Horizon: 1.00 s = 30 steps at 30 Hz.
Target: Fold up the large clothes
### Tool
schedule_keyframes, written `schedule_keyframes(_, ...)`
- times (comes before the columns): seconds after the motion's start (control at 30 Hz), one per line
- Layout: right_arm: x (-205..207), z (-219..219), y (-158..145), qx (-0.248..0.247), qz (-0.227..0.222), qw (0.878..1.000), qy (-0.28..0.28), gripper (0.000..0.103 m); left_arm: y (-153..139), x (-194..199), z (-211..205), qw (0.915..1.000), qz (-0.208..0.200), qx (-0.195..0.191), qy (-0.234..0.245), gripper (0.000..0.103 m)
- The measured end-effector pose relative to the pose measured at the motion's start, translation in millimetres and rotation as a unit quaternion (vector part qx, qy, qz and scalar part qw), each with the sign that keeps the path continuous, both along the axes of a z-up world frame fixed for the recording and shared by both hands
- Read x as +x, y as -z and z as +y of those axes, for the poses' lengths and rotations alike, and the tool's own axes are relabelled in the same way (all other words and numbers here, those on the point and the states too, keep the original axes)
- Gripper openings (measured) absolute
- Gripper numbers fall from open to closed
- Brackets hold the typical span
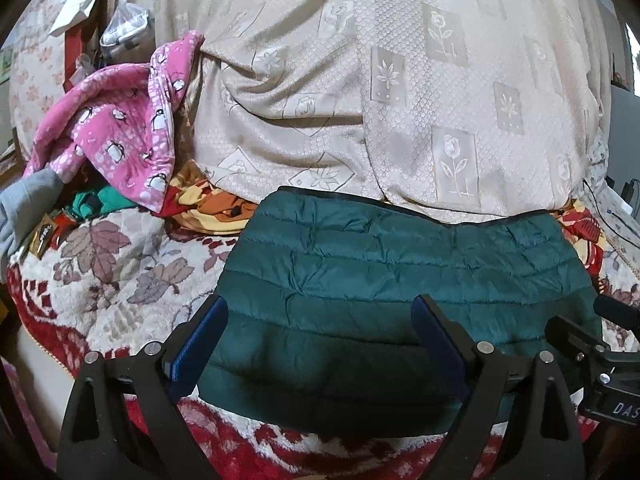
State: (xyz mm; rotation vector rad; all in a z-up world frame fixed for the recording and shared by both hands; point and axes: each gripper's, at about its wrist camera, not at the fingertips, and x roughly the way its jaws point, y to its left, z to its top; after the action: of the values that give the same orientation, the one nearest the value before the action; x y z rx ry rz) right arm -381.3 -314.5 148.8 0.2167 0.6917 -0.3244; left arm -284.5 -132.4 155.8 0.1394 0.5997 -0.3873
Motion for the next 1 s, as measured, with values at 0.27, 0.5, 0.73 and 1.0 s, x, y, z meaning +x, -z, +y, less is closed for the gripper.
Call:
schedule_keyframes(0.27,0,-1,0,-0.002,0.001,1.000,0.000,0.098,0,-3,-2,0.9999,-0.008,0.008,-0.003,0.067)
schedule_keyframes(0.5,0,0,6,0.002,0.008,1.000,0.002,0.098,3,-3,-1,0.9999,-0.005,0.012,-0.002,0.067)
schedule_keyframes(0.73,0,0,7,0.005,0.009,1.000,0.003,0.098,6,-3,-1,0.9999,-0.006,0.016,0.000,0.067)
schedule_keyframes(1.0,2,-1,11,0.011,0.011,1.000,0.009,0.098,9,-2,0,0.9998,-0.003,0.017,0.000,0.067)
